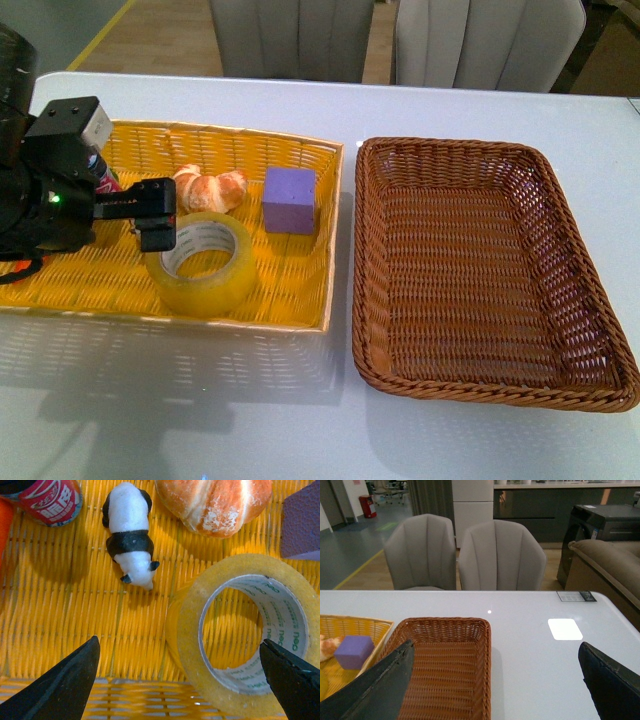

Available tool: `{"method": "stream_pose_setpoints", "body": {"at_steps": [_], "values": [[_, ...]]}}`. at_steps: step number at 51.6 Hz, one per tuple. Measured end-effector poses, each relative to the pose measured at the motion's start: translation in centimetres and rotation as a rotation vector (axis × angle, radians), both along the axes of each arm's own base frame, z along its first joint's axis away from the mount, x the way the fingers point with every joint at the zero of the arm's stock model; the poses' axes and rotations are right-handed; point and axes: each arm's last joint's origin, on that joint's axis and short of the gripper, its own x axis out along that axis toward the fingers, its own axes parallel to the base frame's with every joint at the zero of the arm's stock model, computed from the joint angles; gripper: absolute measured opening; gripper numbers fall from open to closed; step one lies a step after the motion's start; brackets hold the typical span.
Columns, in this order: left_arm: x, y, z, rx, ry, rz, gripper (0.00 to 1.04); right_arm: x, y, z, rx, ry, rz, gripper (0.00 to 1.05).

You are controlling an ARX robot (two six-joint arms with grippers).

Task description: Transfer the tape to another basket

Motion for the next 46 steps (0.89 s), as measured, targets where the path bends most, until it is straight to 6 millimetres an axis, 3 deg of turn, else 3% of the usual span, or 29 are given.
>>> {"method": "stream_pose_setpoints", "body": {"at_steps": [12, 28, 38, 46], "values": [[2.3, -0.6, -2.1, 0.015, 0.040, -0.003, 0.96, 0.0, 0.0, 0.0, 0.000, 0.000, 0.000, 0.96], [3.2, -1.4, -3.6, 0.030, 0.085, -0.027, 0.96, 0.0, 0.0, 0.0, 0.000, 0.000, 0.000, 0.96], [3.5, -1.7, -3.9, 0.040, 0.096, -0.033, 0.69, 0.0, 0.0, 0.0, 0.000, 0.000, 0.000, 0.96], [3.7, -1.8, -3.9, 0.044, 0.099, -0.031, 0.42, 0.0, 0.0, 0.0, 0.000, 0.000, 0.000, 0.96]]}}
